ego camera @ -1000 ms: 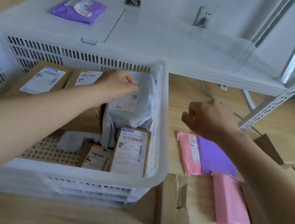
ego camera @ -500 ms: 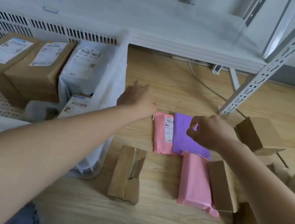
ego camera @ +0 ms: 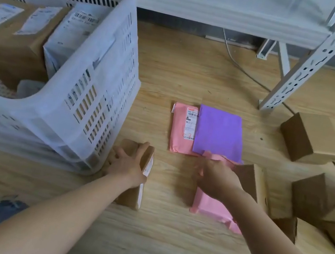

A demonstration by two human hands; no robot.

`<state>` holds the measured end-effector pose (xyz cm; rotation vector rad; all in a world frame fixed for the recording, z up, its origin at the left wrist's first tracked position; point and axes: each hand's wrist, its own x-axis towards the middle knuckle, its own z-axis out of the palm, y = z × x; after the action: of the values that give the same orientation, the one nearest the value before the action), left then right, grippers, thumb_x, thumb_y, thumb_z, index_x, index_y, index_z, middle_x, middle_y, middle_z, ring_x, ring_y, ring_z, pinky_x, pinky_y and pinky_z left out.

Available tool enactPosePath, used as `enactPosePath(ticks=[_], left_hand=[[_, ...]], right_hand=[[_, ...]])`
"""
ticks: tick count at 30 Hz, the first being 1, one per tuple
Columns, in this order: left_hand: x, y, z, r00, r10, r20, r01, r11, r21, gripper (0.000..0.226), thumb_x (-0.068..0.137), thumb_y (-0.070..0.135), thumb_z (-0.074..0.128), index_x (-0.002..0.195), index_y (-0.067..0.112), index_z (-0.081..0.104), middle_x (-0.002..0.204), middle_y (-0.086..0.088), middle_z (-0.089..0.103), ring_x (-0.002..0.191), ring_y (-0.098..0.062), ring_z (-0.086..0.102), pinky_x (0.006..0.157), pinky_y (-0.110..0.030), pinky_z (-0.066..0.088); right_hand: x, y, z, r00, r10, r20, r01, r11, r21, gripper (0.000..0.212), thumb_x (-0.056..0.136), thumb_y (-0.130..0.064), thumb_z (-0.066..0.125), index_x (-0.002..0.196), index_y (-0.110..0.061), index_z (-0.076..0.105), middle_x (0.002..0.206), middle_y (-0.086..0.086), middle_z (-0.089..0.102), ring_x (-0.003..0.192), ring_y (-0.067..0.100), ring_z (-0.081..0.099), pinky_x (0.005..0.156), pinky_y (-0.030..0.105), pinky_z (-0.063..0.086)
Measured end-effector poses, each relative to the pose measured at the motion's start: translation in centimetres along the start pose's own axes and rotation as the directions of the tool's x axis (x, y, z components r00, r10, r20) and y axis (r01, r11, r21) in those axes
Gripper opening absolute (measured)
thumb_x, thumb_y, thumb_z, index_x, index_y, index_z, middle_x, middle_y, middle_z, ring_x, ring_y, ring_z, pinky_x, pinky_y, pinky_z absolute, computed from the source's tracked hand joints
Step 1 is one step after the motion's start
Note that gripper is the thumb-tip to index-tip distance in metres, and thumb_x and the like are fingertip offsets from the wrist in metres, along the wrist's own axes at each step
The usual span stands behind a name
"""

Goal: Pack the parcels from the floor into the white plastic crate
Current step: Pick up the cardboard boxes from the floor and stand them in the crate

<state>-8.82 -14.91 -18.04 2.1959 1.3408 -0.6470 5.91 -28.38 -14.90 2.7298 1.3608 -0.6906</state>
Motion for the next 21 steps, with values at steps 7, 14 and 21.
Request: enactPosePath(ticks=[7, 14, 21], left_hand=[[-0.9, 1.2, -5.8, 0.947, 0.274, 0.164, -0.175, 0.875, -0.451, 0.097, 0.074, 0.018, 0.07, 0.135, 0.061, 0.007, 0.149, -0.011, 0.019, 0.125, -0.03, 0.035, 0.099, -0.041, 0.04], [-3.4, 4.6, -12.2, 0.855, 0.519, 0.001, -0.404, 0.666, -0.627, 0.097, 0.082, 0.014, 0.063, 0.131, 0.068, -0.001, 0.151, 0.009, 0.019, 0.126, -0.022, 0.037, 0.095, -0.036, 0.042], [-5.3, 2.7, -19.1, 0.679, 0.726, -0.11, -0.575, 0.432, -0.695, 0.082, 0.092, 0.006, 0.051, 0.125, 0.07, 0.013, 0.153, 0.022, 0.012, 0.134, -0.007, 0.026, 0.095, -0.019, 0.031]], right_hand=[[-1.3, 1.0, -1.0, 0.992, -0.107, 0.063, 0.1, 0.99, 0.104, 0.047, 0.091, -0.019, 0.044, 0.136, -0.031, 0.036, 0.121, 0.008, 0.056, 0.105, 0.026, 0.055, 0.074, 0.028, 0.041], [-2.5, 0.0, -6.5, 1.0, -0.021, 0.023, -0.006, 0.578, 0.816, 0.054, 0.091, -0.037, 0.051, 0.131, -0.061, 0.026, 0.107, 0.006, 0.059, 0.09, 0.015, 0.06, 0.057, 0.012, 0.044], [-2.5, -4.5, -10.7, 0.985, -0.082, -0.151, 0.163, 0.172, 0.972, 0.049, 0.092, -0.028, 0.051, 0.11, -0.073, 0.04, 0.104, -0.024, 0.067, 0.088, 0.008, 0.066, 0.065, 0.032, 0.056]])
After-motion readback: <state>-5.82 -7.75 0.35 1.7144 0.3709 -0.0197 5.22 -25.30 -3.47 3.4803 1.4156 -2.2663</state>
